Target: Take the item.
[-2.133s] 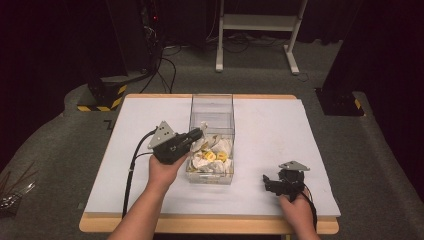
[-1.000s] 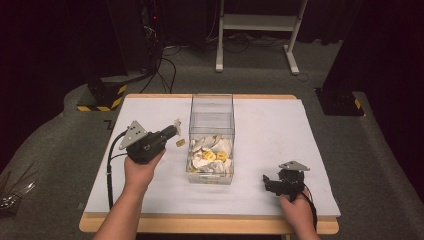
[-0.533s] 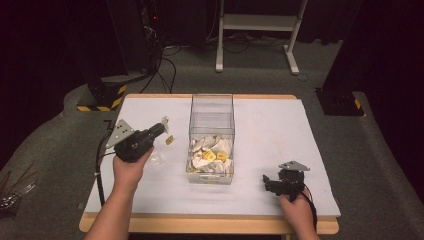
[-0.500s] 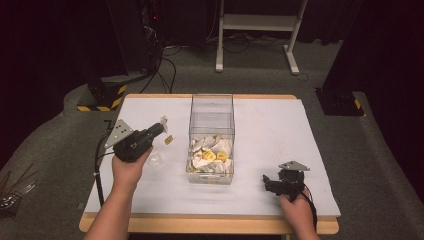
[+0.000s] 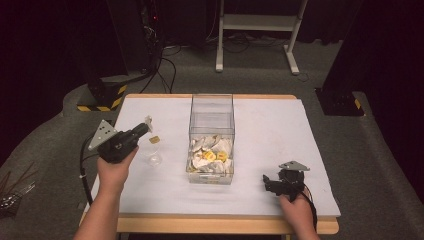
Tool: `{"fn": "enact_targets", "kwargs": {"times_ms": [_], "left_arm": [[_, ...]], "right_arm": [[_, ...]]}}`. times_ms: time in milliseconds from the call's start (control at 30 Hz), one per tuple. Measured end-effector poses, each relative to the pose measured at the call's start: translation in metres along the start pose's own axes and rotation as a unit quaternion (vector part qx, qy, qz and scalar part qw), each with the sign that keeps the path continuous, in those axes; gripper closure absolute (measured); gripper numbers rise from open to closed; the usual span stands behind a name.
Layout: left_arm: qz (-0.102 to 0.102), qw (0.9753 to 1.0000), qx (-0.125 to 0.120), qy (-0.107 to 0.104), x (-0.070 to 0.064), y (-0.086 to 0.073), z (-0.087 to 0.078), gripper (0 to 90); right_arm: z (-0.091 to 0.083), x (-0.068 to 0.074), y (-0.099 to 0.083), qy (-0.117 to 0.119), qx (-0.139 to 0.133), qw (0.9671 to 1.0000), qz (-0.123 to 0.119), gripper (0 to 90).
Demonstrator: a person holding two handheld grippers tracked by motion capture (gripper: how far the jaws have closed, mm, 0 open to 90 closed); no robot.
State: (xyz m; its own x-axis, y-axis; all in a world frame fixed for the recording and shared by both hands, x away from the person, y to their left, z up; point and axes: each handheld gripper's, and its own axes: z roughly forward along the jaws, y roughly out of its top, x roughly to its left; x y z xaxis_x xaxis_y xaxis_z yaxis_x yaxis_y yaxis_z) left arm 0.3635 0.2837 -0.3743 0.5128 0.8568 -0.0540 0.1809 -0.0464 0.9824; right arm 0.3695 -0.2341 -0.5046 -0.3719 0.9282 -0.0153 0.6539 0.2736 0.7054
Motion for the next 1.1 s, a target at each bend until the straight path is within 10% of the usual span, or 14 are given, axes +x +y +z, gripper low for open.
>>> {"fn": "enact_targets", "kwargs": {"times_ms": [1100], "left_arm": [[-0.042,0.9963,0.072,0.019,0.021,-0.060,0.006,85.5]], "right_arm": [[0.000,0.000,0.000,0.000,0.000,1.0000,0.000,11.2]]}}
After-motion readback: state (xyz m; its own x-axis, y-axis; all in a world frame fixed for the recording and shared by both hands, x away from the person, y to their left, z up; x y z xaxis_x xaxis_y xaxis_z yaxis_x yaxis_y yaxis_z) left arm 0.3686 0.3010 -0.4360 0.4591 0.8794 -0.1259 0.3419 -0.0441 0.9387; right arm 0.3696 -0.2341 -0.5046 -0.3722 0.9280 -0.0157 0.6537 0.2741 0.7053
